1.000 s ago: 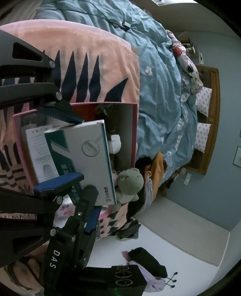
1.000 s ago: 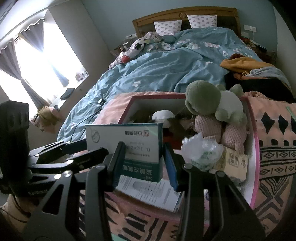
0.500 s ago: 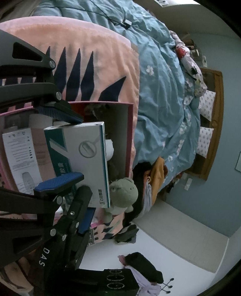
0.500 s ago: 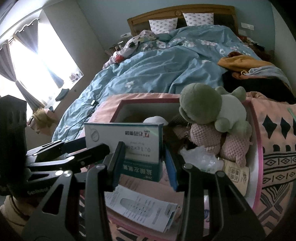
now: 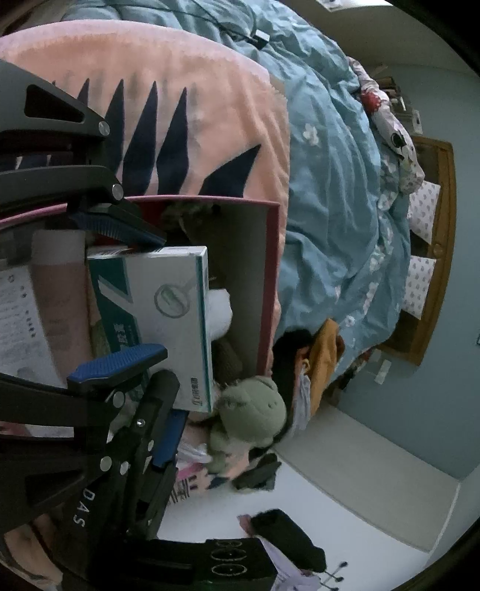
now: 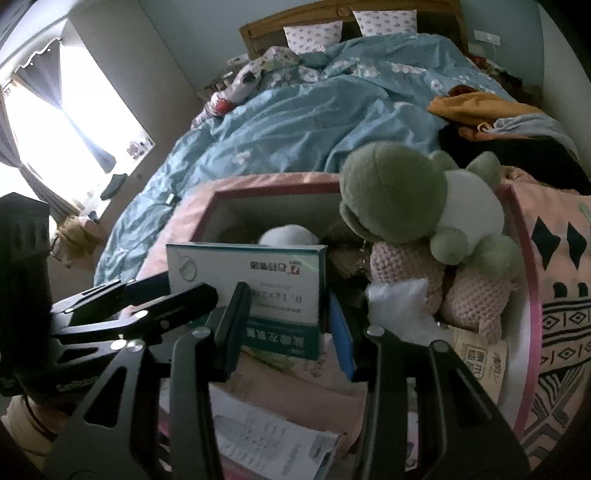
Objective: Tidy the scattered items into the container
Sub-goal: 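Open both grippers to release the white-and-teal box in the pink box, then move both grippers back to the mint-green box on the blanket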
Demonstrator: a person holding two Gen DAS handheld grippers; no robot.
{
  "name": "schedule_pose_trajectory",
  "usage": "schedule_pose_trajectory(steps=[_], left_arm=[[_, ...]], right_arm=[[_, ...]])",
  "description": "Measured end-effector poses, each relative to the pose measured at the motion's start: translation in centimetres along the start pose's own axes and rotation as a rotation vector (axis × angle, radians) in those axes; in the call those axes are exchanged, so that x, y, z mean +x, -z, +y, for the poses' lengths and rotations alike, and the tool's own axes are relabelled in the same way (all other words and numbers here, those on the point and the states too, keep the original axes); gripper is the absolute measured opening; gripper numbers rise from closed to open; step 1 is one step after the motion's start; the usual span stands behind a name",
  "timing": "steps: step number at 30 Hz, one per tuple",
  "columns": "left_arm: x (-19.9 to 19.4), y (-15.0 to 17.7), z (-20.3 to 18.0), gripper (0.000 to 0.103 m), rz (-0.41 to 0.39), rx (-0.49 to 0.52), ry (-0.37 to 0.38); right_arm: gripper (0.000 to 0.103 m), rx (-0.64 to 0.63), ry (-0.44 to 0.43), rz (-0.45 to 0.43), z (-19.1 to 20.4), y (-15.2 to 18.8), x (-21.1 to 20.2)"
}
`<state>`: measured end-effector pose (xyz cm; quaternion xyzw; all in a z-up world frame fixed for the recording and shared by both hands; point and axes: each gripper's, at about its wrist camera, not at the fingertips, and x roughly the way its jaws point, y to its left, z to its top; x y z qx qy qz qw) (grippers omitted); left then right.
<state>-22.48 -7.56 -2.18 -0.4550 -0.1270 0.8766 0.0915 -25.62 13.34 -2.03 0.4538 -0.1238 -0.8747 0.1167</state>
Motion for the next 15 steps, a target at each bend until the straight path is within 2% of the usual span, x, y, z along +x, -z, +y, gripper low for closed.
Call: schedule_pose_trajectory(steps=[6, 15], left_arm=[[0.3, 0.3, -0.1, 0.054, -0.017, 0.008, -0.026], [-0.7, 1.0, -0.4, 0.054, -0.05, 0.016, -0.034]], right_arm=[[0.044, -0.004, 0.043, 0.026, -0.7, 0.5, 1.6], [0.044, -0.058, 0.079, -0.022, 0.5, 1.2, -0.1]])
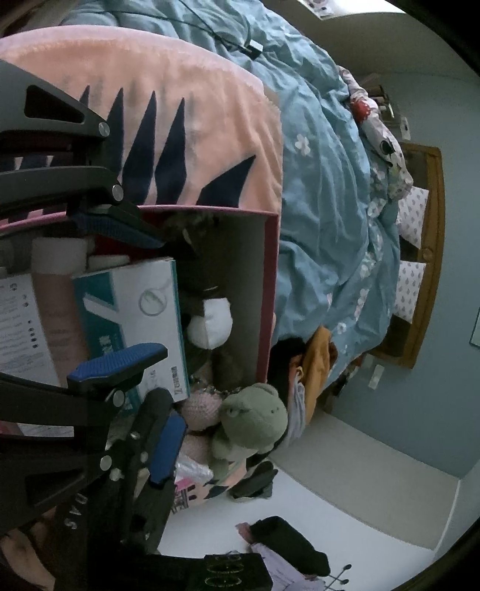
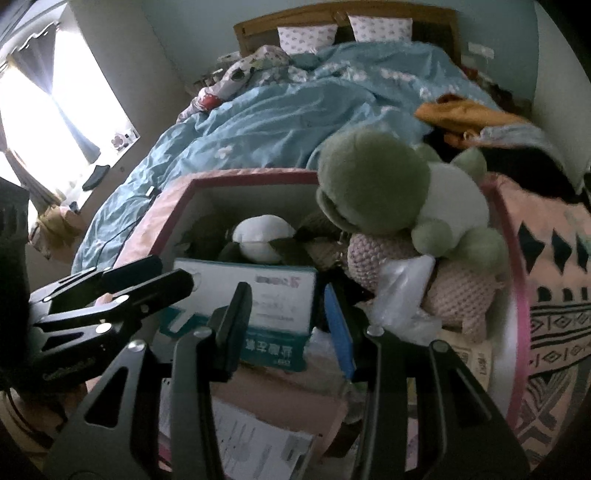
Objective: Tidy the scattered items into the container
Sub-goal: 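Move both grippers back to the mint-green box on the blanket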
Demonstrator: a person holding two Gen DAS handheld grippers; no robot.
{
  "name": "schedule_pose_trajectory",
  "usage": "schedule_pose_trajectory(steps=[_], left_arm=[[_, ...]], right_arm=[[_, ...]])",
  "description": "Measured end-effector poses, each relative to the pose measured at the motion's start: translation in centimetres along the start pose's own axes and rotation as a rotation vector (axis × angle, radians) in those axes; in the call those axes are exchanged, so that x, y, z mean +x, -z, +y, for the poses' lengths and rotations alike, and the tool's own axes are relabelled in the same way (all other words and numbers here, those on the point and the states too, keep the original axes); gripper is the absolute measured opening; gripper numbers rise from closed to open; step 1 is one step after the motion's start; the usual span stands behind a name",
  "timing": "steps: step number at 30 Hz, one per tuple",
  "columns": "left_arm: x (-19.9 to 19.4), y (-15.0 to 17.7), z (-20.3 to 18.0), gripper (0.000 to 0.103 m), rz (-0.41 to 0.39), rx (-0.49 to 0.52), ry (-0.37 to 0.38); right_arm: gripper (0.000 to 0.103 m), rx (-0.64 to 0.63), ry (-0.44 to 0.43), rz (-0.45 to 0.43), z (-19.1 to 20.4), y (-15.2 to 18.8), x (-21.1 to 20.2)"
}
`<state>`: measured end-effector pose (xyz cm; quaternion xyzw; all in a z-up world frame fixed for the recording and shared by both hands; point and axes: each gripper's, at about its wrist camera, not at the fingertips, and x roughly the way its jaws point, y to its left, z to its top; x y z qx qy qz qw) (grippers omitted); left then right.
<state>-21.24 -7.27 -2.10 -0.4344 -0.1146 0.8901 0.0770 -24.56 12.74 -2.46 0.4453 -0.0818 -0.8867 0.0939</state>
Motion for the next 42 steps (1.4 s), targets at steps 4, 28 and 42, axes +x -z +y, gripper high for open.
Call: schedule_pose_trajectory(steps=[4, 28, 42], left_arm=[[-0.8, 0.6, -0.2, 0.054, -0.004, 0.002, 0.016], [-13.1, 16.3, 0.0, 0.075, 0.031, -0.087, 0.013], [-11.1, 26.7, 1.8, 0.075, 0.275, -0.257, 0.034]], right_arm=[[0.044, -0.021, -0.017, 0.048, 0.6, 0.6, 0.5], [0.045, -0.065, -0.277, 0.189, 3.1, 16.8, -9.5], [0.045, -0.015, -0.32, 0.392, 5.7, 25.8, -7.0]])
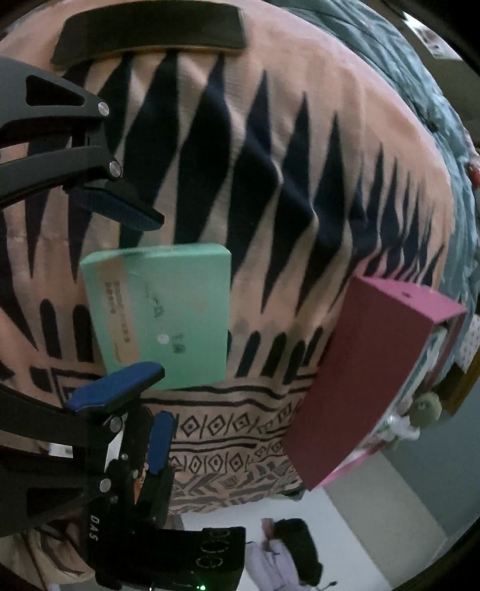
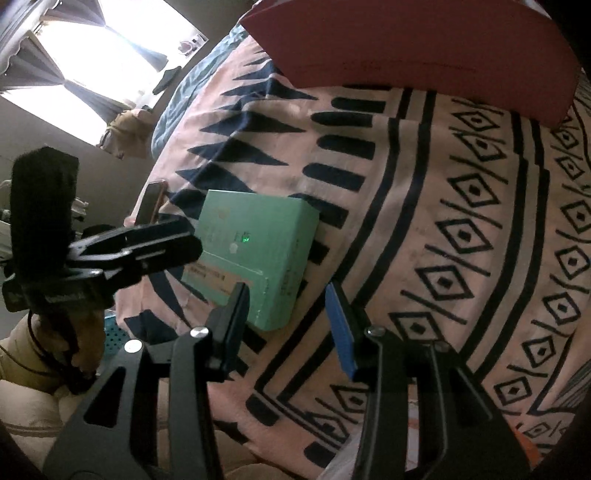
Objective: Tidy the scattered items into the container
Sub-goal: 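Pinch the ends of the mint-green box with both grippers, then lift the mint-green box with both grippers off the blanket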
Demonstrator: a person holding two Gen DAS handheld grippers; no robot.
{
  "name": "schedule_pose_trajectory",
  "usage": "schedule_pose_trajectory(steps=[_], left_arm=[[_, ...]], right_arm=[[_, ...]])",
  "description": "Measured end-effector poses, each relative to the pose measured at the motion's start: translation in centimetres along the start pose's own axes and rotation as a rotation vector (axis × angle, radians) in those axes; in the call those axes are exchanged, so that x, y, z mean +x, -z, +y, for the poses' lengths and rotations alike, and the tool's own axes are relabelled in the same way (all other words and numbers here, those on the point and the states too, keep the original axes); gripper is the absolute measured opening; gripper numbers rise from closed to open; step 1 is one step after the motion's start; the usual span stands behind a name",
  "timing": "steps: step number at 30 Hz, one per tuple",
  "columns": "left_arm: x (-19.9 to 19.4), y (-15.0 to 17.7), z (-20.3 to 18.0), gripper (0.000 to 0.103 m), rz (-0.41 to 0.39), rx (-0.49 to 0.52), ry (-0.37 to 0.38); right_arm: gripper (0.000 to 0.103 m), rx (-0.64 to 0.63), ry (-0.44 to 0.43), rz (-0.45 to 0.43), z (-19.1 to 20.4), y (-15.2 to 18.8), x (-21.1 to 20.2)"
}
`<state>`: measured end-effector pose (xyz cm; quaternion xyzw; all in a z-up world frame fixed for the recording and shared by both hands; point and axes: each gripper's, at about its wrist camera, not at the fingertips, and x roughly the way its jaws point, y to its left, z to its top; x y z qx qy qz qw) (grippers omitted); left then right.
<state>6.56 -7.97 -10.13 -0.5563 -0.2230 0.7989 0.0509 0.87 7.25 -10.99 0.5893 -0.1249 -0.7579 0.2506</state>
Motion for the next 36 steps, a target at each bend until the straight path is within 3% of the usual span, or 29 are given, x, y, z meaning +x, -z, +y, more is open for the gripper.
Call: schedule_pose_trajectory(steps=[14, 21, 28, 36], left_arm=[[1.8, 1.1, 0.8, 0.073, 0.066, -0.048, 0.045], [2.2, 0.8, 0.5, 0.061, 0.07, -0.04, 0.031], [1.2, 0.7, -0.9, 0.055, 0.035, -0.013, -0.002], [-1.0, 0.5, -3.9, 0.056, -0.025, 0.066, -0.014]], right_arm=[[0.045, 0.043, -0.026, 0.012, 0.4, -0.4, 1.9], [0.045, 0.047, -0.027, 0.025, 0.2, -0.8, 3.0], [0.042, 0.029, -0.027, 0.019, 0.4, -0.9, 3.1], [0.042, 0.003, -0.007, -0.053, 0.9, -0.5, -0.3]])
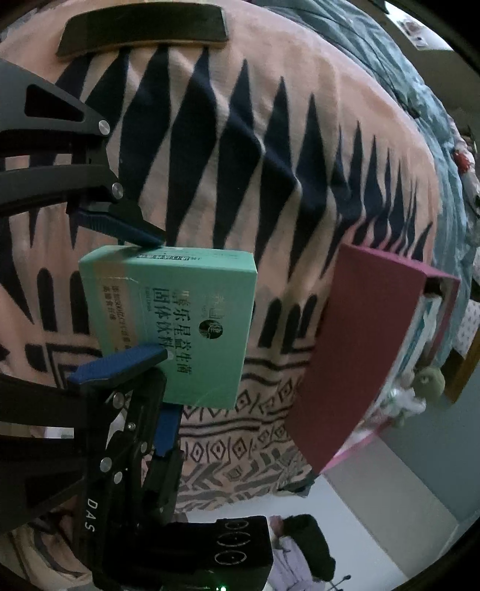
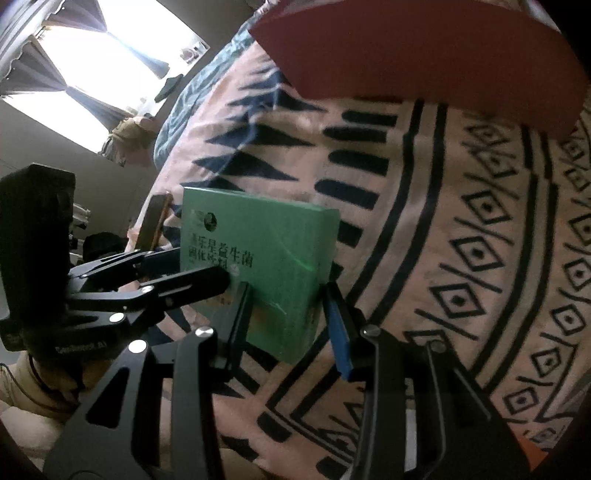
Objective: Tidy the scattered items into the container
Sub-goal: 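Lift the mint-green box with both grippers off the blanket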
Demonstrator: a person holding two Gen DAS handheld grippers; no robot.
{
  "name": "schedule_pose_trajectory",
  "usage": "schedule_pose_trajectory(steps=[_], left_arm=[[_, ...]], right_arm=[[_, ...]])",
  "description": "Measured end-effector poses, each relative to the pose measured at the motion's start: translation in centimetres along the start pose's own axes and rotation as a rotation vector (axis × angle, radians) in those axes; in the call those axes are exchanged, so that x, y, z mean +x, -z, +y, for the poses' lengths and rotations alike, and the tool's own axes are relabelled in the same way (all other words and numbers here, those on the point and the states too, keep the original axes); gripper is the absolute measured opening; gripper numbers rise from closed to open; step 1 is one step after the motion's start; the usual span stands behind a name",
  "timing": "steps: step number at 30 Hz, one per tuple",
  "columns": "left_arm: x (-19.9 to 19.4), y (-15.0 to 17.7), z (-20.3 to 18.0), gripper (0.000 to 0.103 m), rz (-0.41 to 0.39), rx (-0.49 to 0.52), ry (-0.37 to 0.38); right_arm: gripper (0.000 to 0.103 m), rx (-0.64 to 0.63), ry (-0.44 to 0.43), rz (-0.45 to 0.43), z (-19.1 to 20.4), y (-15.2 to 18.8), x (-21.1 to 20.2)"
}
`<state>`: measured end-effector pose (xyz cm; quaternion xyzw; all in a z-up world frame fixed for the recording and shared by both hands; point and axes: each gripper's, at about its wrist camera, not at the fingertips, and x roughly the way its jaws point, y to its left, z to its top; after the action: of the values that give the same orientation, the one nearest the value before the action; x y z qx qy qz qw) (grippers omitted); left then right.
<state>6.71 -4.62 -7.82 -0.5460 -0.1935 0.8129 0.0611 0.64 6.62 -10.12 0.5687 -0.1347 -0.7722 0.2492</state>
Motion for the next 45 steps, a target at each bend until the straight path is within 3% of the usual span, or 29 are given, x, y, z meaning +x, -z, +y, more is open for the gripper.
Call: schedule_pose_trajectory(steps=[26, 45], left_arm=[[-2.1, -1.8, -1.4, 0.056, -0.056, 0.041, 0.037], [-5.9, -2.4, -4.6, 0.056, -0.151, 0.085, 0.054]], right_arm=[[0.042, -0.033, 0.029, -0.09, 1.0, -0.6, -3.6], [0.042, -0.094, 0.057, -0.23, 2.9, -0.3, -9.0]])
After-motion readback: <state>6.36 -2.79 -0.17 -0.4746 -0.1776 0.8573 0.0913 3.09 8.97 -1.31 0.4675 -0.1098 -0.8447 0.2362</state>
